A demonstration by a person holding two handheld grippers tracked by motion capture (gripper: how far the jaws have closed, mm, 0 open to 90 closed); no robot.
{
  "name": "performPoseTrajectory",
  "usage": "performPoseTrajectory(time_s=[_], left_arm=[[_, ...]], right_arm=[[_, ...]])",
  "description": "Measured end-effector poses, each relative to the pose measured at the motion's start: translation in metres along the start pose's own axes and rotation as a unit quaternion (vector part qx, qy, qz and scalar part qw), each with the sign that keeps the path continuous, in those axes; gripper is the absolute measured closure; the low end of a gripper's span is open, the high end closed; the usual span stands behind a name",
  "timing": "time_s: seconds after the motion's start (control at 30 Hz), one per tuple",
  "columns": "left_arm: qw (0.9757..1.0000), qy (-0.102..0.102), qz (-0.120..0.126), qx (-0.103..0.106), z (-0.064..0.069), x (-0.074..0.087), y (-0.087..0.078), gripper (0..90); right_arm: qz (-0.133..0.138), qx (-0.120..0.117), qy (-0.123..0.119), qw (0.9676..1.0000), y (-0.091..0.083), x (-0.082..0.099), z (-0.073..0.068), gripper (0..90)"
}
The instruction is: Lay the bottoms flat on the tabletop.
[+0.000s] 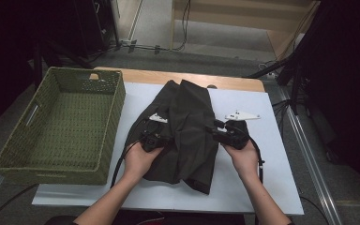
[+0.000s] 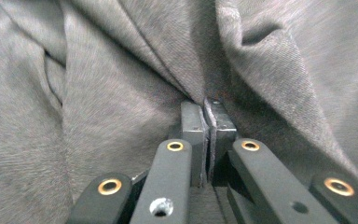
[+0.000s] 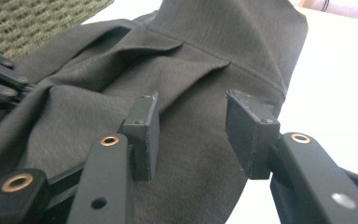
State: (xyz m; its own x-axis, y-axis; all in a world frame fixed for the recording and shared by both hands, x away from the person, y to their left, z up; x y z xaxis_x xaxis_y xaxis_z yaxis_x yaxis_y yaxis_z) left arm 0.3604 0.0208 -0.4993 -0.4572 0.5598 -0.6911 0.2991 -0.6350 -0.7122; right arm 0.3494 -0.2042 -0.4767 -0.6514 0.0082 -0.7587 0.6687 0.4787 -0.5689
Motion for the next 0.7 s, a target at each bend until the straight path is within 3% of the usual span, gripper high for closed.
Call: performPoseTrajectory(time_s=[0.17,0.23,0.33,0.53,0.7], left_arm=[[0.9995,0.026,0.011,-0.010,0.013,-0.012,-0.020,89.3],[0.9994,0.027,0.023,-0.004,0.019,-0.017,-0.027,89.3],[0.9985,0.045,0.032,0.001,0.031,-0.023,-0.032,89.2],[0.9973,0.064,0.033,0.015,0.048,-0.028,-0.028,89.1],[0.9970,0.067,0.033,0.020,0.054,-0.029,-0.023,89.0]], right_arm=[[0.010,-0.015,0.009,0.9998,-0.003,-0.007,-0.004,49.4],[0.013,-0.018,0.009,0.9997,-0.003,-0.010,-0.007,47.6],[0.017,-0.020,0.004,0.9997,-0.002,-0.014,-0.012,46.5],[0.029,-0.027,0.008,0.9992,0.001,-0.024,-0.018,42.1],[0.027,-0.019,0.013,0.9994,0.010,-0.032,-0.020,39.9]])
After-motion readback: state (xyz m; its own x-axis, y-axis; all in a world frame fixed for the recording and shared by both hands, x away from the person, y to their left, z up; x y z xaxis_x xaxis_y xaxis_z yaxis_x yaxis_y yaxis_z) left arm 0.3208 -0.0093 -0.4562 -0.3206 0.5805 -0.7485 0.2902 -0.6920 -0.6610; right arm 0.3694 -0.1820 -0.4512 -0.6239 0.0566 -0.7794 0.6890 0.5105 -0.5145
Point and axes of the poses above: each handheld gripper's, and its own axes: y roughly forward along the jaws, x roughly out of its underside, z roughly to its right, the point moved 5 cm from there along y, roughly forward along the jaws, and after that the axes turned 13 degrees about y, right-handed, at the moved point
